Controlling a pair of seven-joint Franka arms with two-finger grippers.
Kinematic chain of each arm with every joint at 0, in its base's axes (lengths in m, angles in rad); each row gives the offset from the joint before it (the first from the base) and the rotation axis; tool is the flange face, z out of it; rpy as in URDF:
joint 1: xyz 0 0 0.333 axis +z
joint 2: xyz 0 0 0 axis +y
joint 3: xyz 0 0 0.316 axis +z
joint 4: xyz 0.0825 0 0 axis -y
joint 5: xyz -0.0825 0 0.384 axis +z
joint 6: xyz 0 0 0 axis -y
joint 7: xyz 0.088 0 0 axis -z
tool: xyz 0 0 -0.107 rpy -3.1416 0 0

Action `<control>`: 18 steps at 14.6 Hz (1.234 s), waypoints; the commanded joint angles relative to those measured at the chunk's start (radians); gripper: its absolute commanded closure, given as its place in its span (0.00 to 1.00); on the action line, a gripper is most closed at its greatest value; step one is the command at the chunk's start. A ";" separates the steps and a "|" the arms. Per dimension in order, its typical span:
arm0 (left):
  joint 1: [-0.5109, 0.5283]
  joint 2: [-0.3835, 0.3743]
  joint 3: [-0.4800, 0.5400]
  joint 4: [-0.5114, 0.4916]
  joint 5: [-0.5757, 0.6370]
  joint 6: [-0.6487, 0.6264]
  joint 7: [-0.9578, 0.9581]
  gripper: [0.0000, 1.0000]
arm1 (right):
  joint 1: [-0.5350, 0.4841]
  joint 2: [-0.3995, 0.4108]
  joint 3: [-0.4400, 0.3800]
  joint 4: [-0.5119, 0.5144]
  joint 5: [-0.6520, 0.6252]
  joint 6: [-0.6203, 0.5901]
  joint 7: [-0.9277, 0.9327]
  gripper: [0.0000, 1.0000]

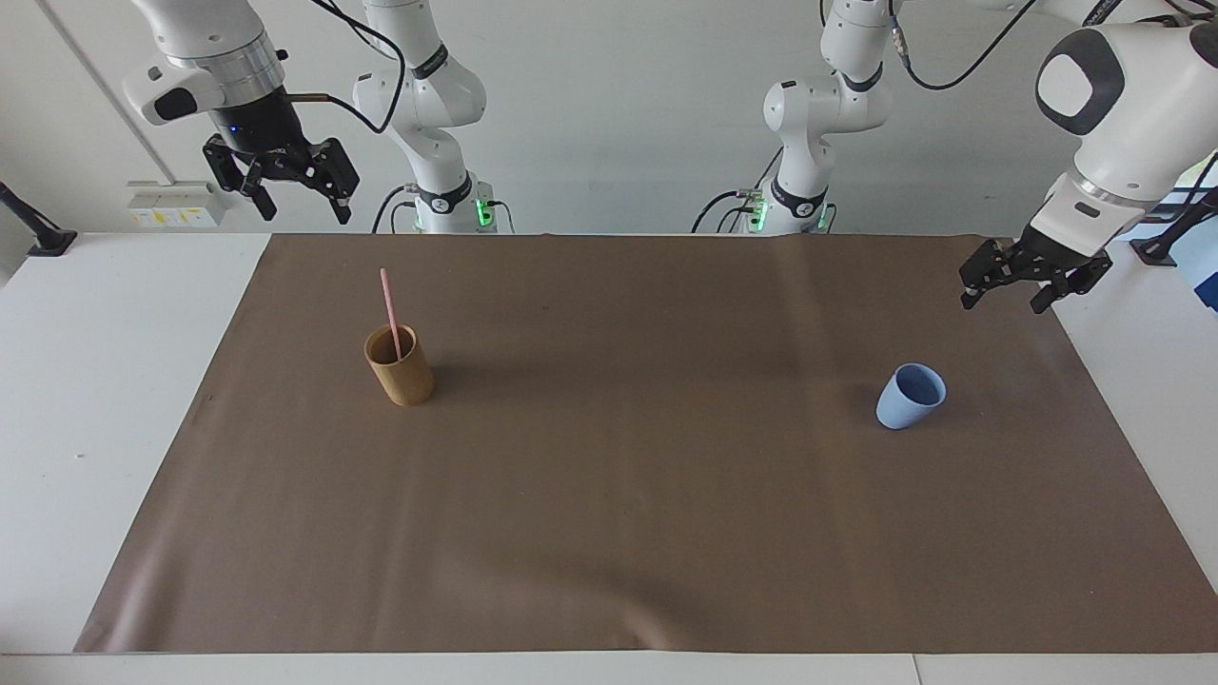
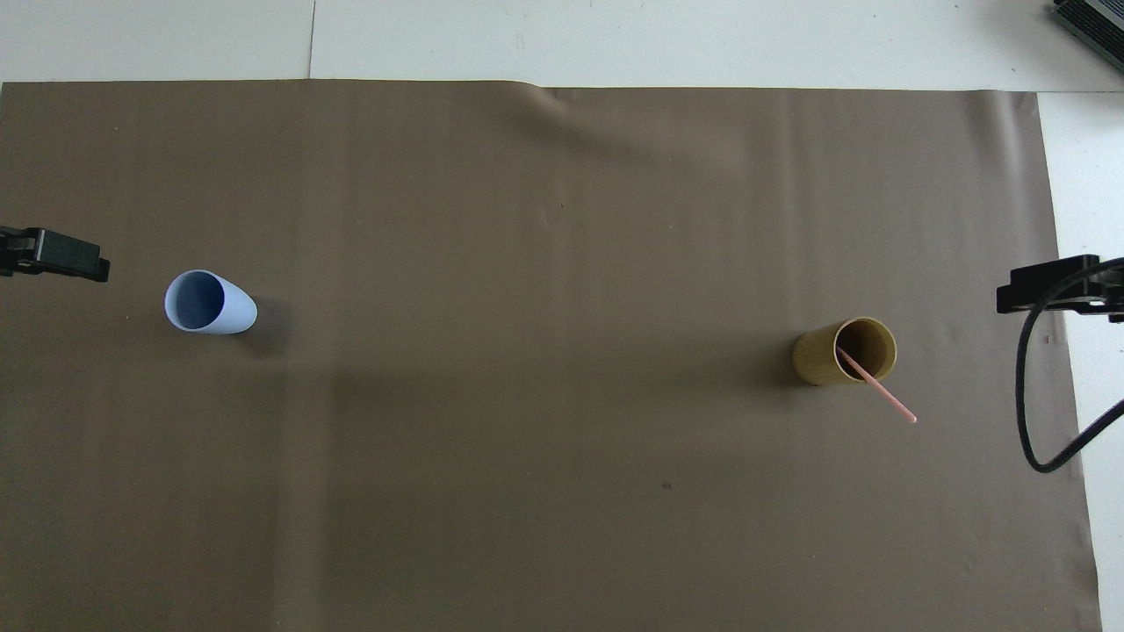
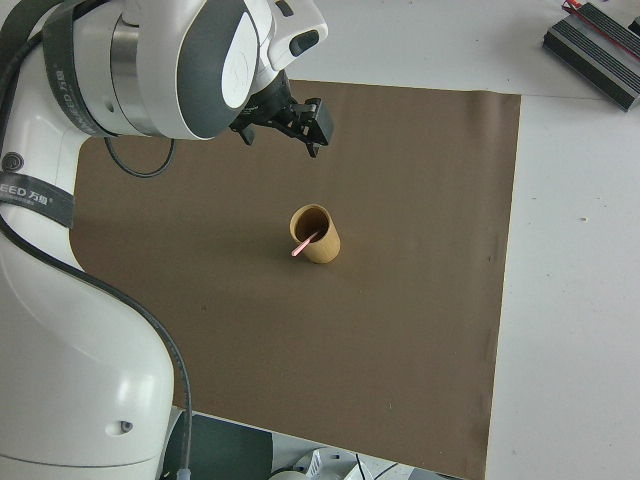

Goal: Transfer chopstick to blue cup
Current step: 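Reach the left gripper to the blue cup and grasp its rim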

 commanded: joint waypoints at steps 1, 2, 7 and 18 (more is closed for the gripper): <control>0.019 -0.006 -0.008 -0.102 -0.014 0.102 0.020 0.00 | -0.007 -0.016 0.004 -0.027 0.007 0.024 -0.003 0.00; 0.019 -0.006 -0.010 -0.133 -0.013 0.138 0.021 0.00 | -0.007 -0.018 0.004 -0.027 0.007 0.024 -0.003 0.00; 0.036 0.052 -0.008 -0.212 -0.014 0.261 0.035 0.00 | -0.007 -0.016 0.004 -0.027 0.007 0.024 -0.003 0.00; 0.054 0.175 -0.010 -0.306 -0.060 0.499 0.032 0.23 | -0.008 -0.010 0.004 -0.020 0.015 0.022 -0.003 0.00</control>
